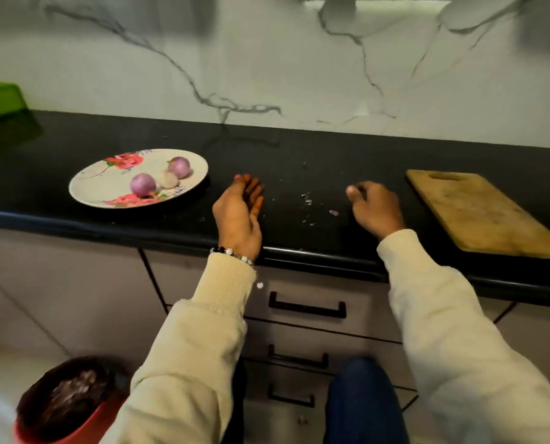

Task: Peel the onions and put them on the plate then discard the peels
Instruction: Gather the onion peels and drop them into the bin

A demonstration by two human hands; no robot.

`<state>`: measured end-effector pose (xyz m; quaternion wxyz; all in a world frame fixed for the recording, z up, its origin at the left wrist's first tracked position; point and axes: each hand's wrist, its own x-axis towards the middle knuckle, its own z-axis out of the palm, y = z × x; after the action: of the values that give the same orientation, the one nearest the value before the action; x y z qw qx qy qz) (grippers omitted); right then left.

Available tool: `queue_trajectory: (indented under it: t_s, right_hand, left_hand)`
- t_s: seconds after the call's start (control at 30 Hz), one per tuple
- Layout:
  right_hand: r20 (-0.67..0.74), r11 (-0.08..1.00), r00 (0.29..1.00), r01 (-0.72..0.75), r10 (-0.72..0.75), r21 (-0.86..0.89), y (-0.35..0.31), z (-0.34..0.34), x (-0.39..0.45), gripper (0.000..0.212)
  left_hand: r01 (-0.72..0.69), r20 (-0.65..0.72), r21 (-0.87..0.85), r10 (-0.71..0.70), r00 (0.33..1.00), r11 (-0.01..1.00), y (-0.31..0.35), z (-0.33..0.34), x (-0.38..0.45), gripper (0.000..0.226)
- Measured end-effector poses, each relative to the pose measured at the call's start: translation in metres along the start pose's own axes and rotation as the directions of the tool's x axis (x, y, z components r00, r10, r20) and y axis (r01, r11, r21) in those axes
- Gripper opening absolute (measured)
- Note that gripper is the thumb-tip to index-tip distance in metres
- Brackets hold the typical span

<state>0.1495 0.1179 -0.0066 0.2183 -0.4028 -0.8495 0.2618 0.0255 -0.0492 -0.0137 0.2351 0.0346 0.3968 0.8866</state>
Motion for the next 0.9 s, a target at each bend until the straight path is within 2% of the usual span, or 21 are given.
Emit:
queue_trajectory:
  t_s: [0.07, 0.13, 0.2, 0.3, 0.33, 0.4, 0.43, 0.47, 0.53, 0.6, 0.67, 0.77, 0.9]
  right_hand:
    - [0.086, 0.967, 0.992, -0.066, 0.090, -0.246, 0.015, -0.003, 0.014, 0.062]
    - [0.170, 0.937, 0.976, -0.071, 0.137, -0.343, 0.015, 0.001, 0.025, 0.076]
    - [0.230, 0.925, 0.968, -0.006, 0.100, -0.380, 0.003, 0.011, 0.029, 0.080]
    - [0.372, 0.937, 0.920, 0.231, -0.123, -0.263, -0.023, 0.028, 0.020, 0.070]
    - [0.440, 0.928, 0.875, 0.315, -0.204, -0.197, -0.032, 0.032, 0.014, 0.066]
    - [0.536, 0.927, 0.786, 0.375, -0.307, -0.020, -0.042, 0.034, 0.012, 0.058]
    - [0.534, 0.933, 0.773, 0.349, -0.342, 0.091, -0.044, 0.032, 0.019, 0.055]
    - [0.503, 0.936, 0.790, 0.297, -0.351, 0.187, -0.046, 0.029, 0.029, 0.053]
    - [0.390, 0.942, 0.873, 0.194, -0.293, 0.274, -0.044, 0.023, 0.062, 0.048]
    - [0.312, 0.969, 0.928, 0.144, -0.203, 0.201, -0.041, 0.025, 0.095, 0.042]
    - [0.322, 0.991, 0.937, 0.118, -0.132, 0.062, -0.039, 0.034, 0.120, 0.050]
    - [0.384, 0.972, 0.912, 0.202, -0.142, -0.122, -0.042, 0.048, 0.136, 0.057]
    - [0.547, 0.917, 0.789, 0.389, -0.281, -0.090, -0.051, 0.052, 0.122, 0.055]
  left_hand:
    - [0.017, 0.005, -0.003, -0.017, 1.000, 1.000, -0.004, 0.006, 0.008, 0.029]
    - [0.012, 0.005, 0.008, -0.012, 1.000, 1.000, -0.006, 0.008, 0.015, 0.039]
    - [-0.016, -0.002, 0.039, 0.016, 1.000, 0.999, -0.006, 0.008, 0.020, 0.044]
    - [-0.047, -0.005, 0.088, 0.047, 0.999, 0.995, -0.007, 0.010, 0.029, 0.043]
    - [-0.057, -0.007, 0.111, 0.058, 0.998, 0.992, -0.006, 0.011, 0.032, 0.041]
    - [-0.080, 0.002, 0.183, 0.081, 0.997, 0.980, -0.005, 0.014, 0.038, 0.034]
    - [-0.095, 0.010, 0.222, 0.096, 0.995, 0.970, -0.004, 0.015, 0.041, 0.029]
    - [-0.107, 0.016, 0.258, 0.106, 0.994, 0.960, -0.003, 0.017, 0.043, 0.025]
    - [-0.154, 0.032, 0.352, 0.152, 0.988, 0.923, -0.002, 0.018, 0.049, 0.023]
    - [-0.225, 0.065, 0.482, 0.221, 0.973, 0.847, -0.004, 0.016, 0.059, 0.020]
    - [-0.290, 0.095, 0.605, 0.295, 0.951, 0.742, -0.003, 0.013, 0.070, 0.019]
    - [-0.343, 0.120, 0.693, 0.368, 0.922, 0.634, 0.000, 0.012, 0.079, 0.022]
    - [-0.355, 0.178, 0.754, 0.347, 0.921, 0.553, -0.002, 0.012, 0.085, 0.023]
